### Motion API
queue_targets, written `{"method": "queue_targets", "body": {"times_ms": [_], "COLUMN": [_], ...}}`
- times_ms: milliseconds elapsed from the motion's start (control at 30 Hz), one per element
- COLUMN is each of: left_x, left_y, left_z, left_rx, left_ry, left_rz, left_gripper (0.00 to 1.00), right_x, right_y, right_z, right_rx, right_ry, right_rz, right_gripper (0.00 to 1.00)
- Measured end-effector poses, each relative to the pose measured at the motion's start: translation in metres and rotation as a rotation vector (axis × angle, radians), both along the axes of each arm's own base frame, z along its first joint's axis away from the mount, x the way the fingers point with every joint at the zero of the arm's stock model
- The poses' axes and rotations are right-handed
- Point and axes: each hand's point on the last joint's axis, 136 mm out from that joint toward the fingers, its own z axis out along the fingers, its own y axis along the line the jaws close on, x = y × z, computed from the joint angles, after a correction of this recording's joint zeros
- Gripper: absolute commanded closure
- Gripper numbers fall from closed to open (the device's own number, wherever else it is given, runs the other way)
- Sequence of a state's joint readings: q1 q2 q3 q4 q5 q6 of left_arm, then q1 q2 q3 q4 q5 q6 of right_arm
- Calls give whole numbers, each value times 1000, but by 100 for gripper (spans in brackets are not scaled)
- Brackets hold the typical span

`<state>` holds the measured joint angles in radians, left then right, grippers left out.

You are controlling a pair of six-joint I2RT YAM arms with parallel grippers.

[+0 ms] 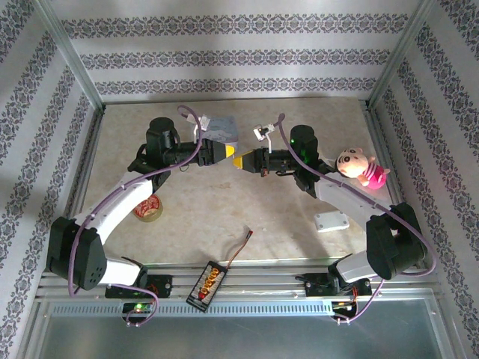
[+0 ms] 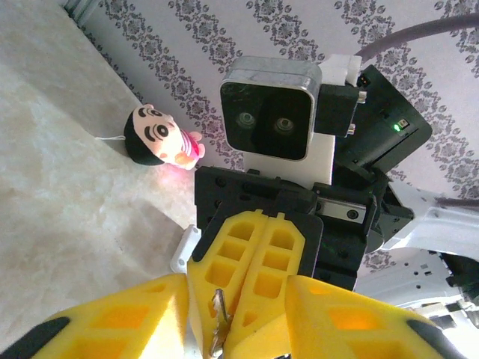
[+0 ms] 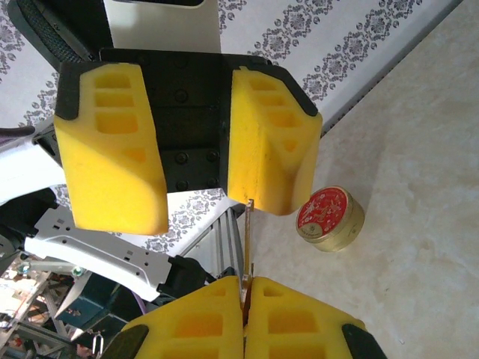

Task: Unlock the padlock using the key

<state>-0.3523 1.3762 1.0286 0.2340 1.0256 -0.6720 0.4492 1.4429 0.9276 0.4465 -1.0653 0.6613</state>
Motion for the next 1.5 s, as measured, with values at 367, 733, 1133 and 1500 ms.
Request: {"method": "queue_targets", "body": {"times_ms": [367, 733, 1133, 1500], "left_x": [1, 1, 1, 12], "left_y": [-3, -5, -6, 4], "left_z": [-4, -4, -4, 8], "left_rx": [-27, -55, -64, -97], "left_ry": [30, 43, 47, 15], "left_rz": [-17, -33, -34, 89], "left_gripper": [80, 82, 100, 100], "right_x": [1, 1, 0, 16], "right_y": [2, 2, 2, -3], "right_z": [1, 3, 5, 4], "right_rx": [8, 15, 23, 53], "right_ry": [13, 14, 11, 43], "right_rz": [14, 15, 22, -105], "right_gripper": [100, 100, 93, 69]}}
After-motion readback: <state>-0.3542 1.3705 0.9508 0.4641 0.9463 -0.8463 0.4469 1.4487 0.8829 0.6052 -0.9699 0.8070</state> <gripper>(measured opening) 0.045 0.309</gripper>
